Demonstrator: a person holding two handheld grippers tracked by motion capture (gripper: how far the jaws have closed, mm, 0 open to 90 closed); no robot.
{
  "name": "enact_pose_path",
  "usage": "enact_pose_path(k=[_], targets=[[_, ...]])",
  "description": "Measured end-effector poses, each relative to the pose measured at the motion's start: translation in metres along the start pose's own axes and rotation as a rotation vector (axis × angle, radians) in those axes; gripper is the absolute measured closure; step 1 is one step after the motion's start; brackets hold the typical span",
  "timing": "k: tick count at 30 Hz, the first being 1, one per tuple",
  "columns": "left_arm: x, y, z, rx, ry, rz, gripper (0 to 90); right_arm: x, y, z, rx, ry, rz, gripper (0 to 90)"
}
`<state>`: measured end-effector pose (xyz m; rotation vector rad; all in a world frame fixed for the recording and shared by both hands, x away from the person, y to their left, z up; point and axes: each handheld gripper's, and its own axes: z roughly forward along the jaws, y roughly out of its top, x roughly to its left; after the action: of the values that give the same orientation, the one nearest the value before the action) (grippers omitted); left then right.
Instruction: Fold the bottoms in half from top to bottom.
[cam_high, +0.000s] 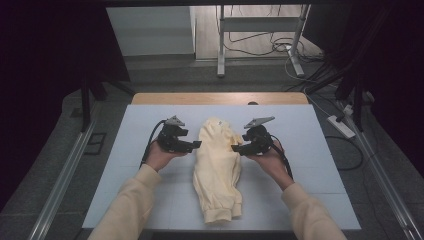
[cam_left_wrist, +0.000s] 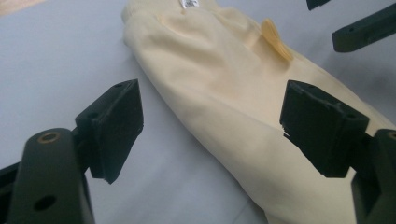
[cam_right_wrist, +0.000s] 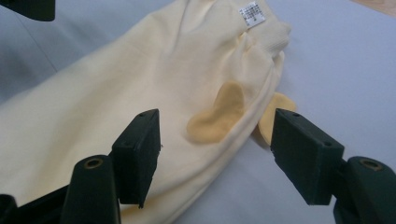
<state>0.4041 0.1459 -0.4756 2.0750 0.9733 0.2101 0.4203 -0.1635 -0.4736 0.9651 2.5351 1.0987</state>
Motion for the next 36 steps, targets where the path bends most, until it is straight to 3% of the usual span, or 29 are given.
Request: enact_pose_path(k=[14, 28, 36], targets=[[0.008, 0.023, 0.013, 0.010, 0.018, 0.030, 21.5, -0.007, 0.022, 0.014, 0.008, -0.004, 0.010, 33.3], [0.026, 0.031, 0.040, 0.055, 0.045, 0.018, 23.6, -0.021, 0.031, 0.042, 0.067, -0.037, 0.026, 33.3], [0.038, 0.028, 0.055, 0.084, 0.048, -0.017, 23.6, -0.028, 0.034, 0.058, 0.084, -0.041, 0.043, 33.4]])
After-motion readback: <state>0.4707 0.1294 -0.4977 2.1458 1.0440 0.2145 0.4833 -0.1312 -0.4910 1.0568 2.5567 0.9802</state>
